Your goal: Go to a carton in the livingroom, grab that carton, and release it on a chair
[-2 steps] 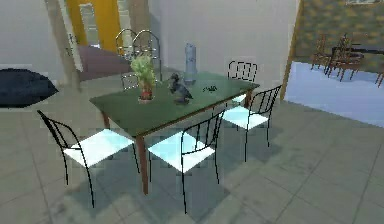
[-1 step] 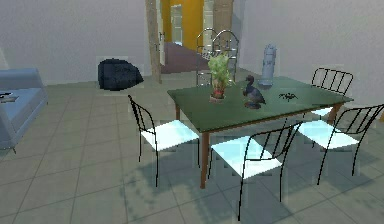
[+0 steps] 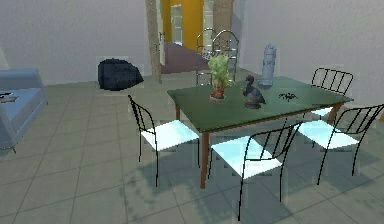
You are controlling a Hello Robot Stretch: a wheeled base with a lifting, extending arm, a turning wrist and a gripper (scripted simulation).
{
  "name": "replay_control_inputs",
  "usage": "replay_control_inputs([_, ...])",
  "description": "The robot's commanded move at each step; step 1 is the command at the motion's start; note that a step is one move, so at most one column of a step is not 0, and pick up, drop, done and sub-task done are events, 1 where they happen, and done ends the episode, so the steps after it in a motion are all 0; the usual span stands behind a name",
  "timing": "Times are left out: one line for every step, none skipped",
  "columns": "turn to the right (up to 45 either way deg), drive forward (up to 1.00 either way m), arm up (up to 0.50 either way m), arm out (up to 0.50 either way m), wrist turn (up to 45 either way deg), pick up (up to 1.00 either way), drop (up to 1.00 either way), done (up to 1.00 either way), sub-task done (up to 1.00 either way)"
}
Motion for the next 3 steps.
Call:
replay_control_inputs([0.0,0.00,0.00,0.42,0.0,0.00,0.00,0.00,0.00])
replay_control_inputs([0.0,0.00,0.00,0.00,45.0,0.00,0.00,0.00,0.00])
replay_control_inputs([0.0,0.00,0.00,0.00,45.0,0.00,0.00,0.00,0.00])
